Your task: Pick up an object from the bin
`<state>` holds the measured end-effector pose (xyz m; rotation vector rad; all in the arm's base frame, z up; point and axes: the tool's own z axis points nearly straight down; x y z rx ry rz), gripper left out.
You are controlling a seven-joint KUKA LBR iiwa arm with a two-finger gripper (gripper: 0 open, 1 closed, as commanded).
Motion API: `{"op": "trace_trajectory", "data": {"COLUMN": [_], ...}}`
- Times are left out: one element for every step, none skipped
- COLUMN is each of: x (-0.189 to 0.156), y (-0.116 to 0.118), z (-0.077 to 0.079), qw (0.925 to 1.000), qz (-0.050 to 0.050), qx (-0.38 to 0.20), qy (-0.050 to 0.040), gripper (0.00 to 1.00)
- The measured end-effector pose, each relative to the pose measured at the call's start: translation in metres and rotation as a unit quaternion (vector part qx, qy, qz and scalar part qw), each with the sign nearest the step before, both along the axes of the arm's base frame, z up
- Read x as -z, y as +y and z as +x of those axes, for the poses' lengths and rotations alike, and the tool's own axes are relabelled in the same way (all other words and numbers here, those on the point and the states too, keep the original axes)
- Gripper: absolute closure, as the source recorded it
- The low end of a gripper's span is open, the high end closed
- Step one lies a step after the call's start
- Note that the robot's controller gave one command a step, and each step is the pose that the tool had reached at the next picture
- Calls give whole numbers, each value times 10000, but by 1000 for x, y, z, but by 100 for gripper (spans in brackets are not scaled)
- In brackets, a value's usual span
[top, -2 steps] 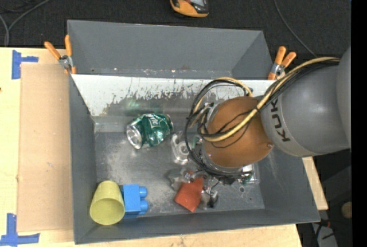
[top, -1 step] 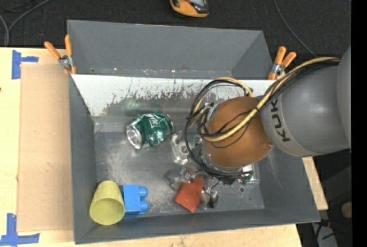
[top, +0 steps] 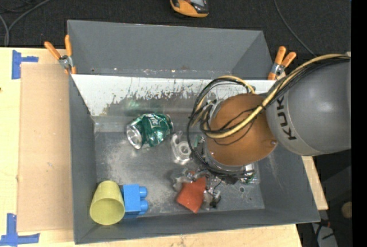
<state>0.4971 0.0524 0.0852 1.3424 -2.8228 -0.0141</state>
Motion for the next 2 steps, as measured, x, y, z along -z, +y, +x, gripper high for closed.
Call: {"op": "trace_trajectory", "data": {"x": [-34,-54], "y": [1,1], "z": [3,1], "qw": [10000,10000], "qz": [7,9], "qx": [17,23], "qy": [-45,-17], "gripper": [100,100]}}
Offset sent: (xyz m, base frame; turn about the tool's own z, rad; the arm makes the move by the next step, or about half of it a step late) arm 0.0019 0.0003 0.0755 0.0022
